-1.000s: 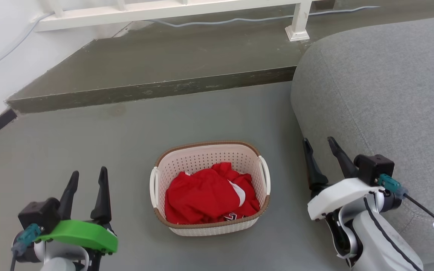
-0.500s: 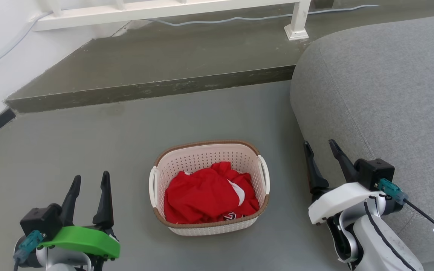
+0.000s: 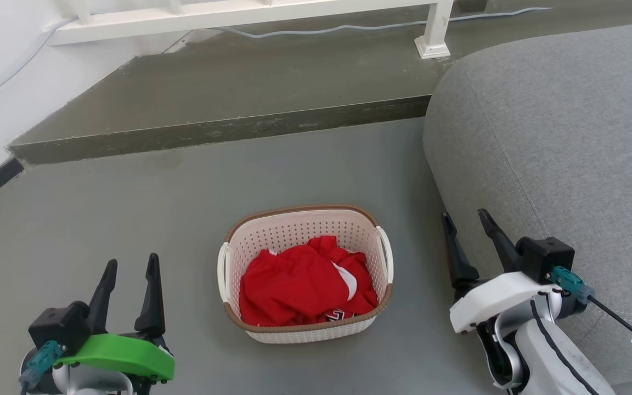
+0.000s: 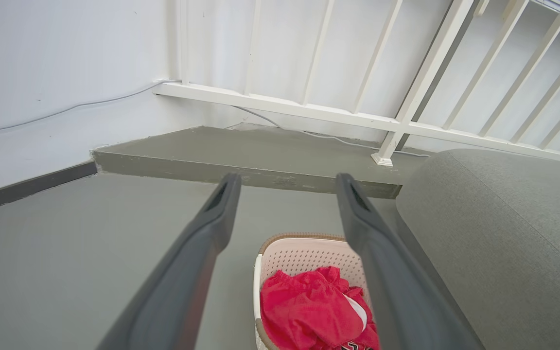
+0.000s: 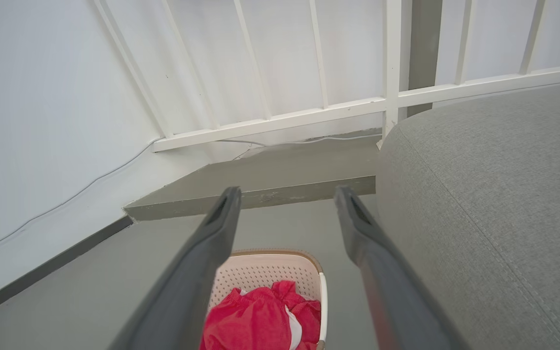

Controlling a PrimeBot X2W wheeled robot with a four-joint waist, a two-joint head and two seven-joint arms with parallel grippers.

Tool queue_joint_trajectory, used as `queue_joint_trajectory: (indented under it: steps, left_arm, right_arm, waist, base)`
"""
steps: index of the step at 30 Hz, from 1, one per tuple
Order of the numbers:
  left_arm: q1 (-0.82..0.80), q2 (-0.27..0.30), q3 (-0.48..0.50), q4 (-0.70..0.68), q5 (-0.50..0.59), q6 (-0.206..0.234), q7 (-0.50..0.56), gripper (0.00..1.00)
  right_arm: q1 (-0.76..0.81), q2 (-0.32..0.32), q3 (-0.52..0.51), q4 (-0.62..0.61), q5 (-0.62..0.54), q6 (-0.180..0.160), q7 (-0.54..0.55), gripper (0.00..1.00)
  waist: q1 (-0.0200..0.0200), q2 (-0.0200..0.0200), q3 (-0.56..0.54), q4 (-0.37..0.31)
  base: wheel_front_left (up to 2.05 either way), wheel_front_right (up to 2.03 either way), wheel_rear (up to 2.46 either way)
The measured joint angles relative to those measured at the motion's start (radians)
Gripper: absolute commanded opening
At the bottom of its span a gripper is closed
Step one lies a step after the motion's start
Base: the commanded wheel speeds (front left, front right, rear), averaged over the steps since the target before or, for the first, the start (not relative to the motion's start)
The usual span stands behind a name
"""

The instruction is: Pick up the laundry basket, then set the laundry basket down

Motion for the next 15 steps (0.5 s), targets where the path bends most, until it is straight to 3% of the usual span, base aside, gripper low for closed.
queue_joint_trajectory:
  steps: [9, 10, 15]
  left_arm:
    - [0.011, -0.013, 0.007, 0.0, 0.0, -0.011, 0.0, 1.0]
    - [0.011, -0.014, 0.008, 0.002, 0.0, -0.015, 0.0, 0.0]
    - [0.024, -0.03, 0.001, 0.048, -0.001, -0.015, 0.002, 0.0]
  right_arm:
    - [0.0, 0.005, -0.007, 0.0, -0.01, 0.007, 0.0, 1.0]
    - [0.0, 0.006, -0.007, 0.002, -0.012, 0.007, 0.0, 0.0]
    - [0.044, 0.013, -0.003, 0.041, -0.008, 0.005, 0.001, 0.0]
  waist:
    - [0.0, 0.0, 0.002, 0.001]
    - [0.0, 0.0, 0.002, 0.001]
    - [0.0, 0.0, 0.002, 0.001]
  base:
    - [0.0, 0.0, 0.0]
    - [0.0, 0.0, 0.0]
    - [0.0, 0.0, 0.0]
